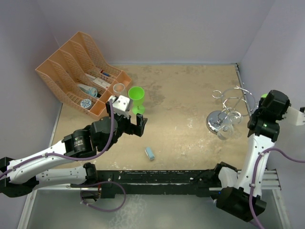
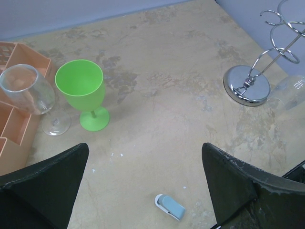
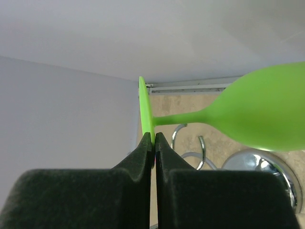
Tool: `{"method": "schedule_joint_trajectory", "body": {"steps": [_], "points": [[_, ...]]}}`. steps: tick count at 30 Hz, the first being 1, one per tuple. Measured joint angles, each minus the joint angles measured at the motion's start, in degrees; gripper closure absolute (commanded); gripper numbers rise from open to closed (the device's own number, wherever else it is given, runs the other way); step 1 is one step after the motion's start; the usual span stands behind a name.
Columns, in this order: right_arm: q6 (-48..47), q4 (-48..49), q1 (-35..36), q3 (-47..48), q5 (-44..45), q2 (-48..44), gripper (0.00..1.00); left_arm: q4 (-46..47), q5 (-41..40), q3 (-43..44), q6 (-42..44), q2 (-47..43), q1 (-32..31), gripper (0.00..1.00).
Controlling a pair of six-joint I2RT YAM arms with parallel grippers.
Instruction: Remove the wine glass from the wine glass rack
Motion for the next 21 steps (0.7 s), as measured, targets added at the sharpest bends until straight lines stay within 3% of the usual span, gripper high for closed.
{"method": "schedule_joint_trajectory", "body": {"steps": [12,21], "points": [[-14.8,4.6,0.0,12.6,-1.6,-2.8,1.0,0.0,-0.9,0.0,0.6,0.6,0.0,0.0],[-32.2,14.6,-0.2,21.4,-15.7,-3.2,1.0,0.0,-1.4,0.0,0.9,2.6,0.3,0.0]]}}
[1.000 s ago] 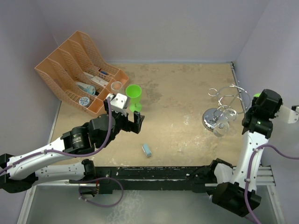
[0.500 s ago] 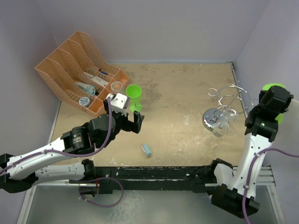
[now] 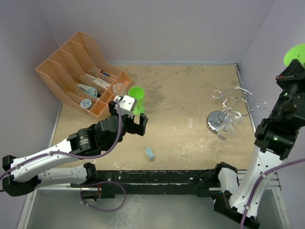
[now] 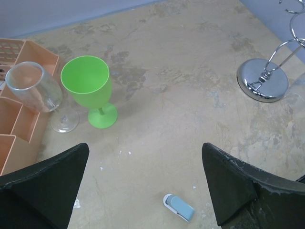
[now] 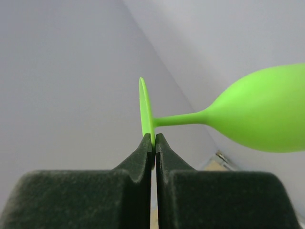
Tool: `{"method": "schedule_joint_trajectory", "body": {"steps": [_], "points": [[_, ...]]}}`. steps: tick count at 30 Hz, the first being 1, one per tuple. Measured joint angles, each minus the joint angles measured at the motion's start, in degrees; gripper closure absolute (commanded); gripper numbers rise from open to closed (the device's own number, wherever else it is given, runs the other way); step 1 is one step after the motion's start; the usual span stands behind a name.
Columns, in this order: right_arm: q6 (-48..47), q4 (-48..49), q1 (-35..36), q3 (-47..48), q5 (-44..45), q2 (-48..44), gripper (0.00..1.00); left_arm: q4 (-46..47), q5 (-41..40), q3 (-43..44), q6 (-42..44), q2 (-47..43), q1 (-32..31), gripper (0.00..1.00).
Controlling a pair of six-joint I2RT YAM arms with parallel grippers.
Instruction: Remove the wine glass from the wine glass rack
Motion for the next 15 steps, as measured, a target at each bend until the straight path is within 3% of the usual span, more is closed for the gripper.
{"method": "schedule_joint_trajectory", "body": {"steps": [6,15], "points": [[-5.6,6.5,0.0,5.9,-15.3,3.7,1.0,0.1,0.4,0.0,0.3,1.3,4.0,0.0],[-4.0,14.2,3.6,4.4,-37.6,7.4,1.0,0.7,6.6,-0.5,0.4,5.4,12.8,0.06]]}}
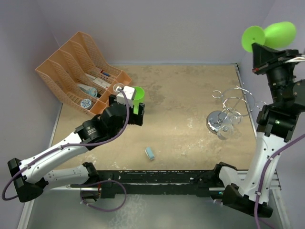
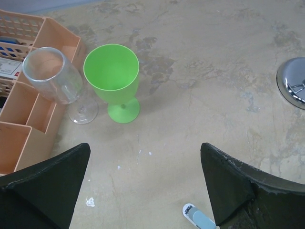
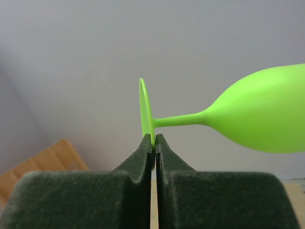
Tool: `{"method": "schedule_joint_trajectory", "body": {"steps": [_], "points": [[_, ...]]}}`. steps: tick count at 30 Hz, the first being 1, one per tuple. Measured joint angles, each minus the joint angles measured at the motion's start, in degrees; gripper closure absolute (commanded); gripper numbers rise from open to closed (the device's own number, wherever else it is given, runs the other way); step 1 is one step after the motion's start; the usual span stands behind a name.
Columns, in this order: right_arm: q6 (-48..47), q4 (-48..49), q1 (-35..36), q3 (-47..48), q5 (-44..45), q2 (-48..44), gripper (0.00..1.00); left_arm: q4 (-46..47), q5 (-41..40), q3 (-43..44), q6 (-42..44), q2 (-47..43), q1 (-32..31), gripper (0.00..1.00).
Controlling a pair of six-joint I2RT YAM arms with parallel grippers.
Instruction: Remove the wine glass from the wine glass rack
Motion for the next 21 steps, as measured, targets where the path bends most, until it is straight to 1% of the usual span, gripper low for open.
{"method": "schedule_joint_trajectory", "body": {"steps": [5,9,13,16,21], "points": [[2.1,1.9,5.7,-1.8,-7.8,-0.1,1.0,1.2,3.7,0.2,-0.2,0.0,2.4,0.05],[7.7,7.4,8.5,-6.2,-14.0,-2.9,1.0,1.2,5.7,3.5,-1.7,0.3,2.4,0.04],[14.0,14.2,10.6,-8.5,-20.2,-3.1,1.0,2.1,6.6,8.0,-3.8,1.6,2.4,0.04],[17.6,18.1,11.5,-9.2,-23.9,-1.8,1.0,2.4,7.0,11.3,-5.0,4.2,2.4,0.03],[21.8,21.5,11.5,-10.3,-27.5,-0.4,1.0,1.0,8.2,19.9,-5.9,12.5,3.2,0.03]]}}
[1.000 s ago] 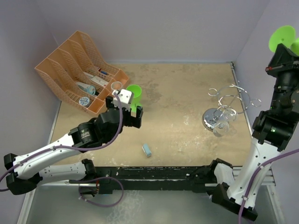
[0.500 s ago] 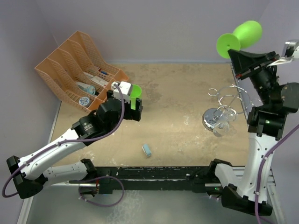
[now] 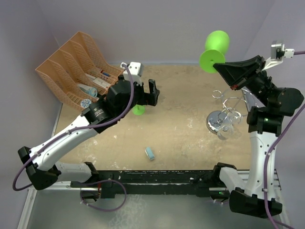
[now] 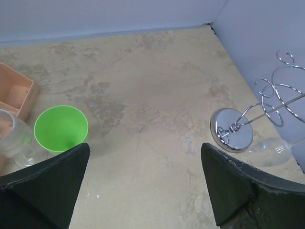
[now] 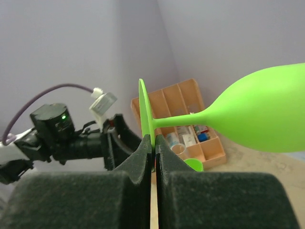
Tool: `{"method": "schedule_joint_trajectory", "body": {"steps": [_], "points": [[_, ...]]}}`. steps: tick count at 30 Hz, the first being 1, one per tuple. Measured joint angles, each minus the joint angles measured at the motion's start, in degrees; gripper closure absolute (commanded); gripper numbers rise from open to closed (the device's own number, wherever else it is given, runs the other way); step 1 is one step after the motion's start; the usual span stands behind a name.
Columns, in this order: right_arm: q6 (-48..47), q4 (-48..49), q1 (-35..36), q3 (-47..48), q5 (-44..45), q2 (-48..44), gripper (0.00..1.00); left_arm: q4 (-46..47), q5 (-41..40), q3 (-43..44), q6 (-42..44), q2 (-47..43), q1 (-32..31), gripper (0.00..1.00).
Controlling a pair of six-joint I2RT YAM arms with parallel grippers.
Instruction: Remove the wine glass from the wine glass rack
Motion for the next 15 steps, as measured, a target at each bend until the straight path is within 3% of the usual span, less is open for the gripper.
{"method": "schedule_joint_trajectory", "body": {"steps": [8,15], "points": [[7.0,7.3,0.0,-5.9,-3.2,-2.9,1.0,0.8,6.5,2.5,-5.4,1.3,7.3,0.03],[19.7,22.3,0.0,-15.4,-5.9,-5.0,1.0,5.2,21.9,3.0,-12.9,0.5,19.5,0.03]]}}
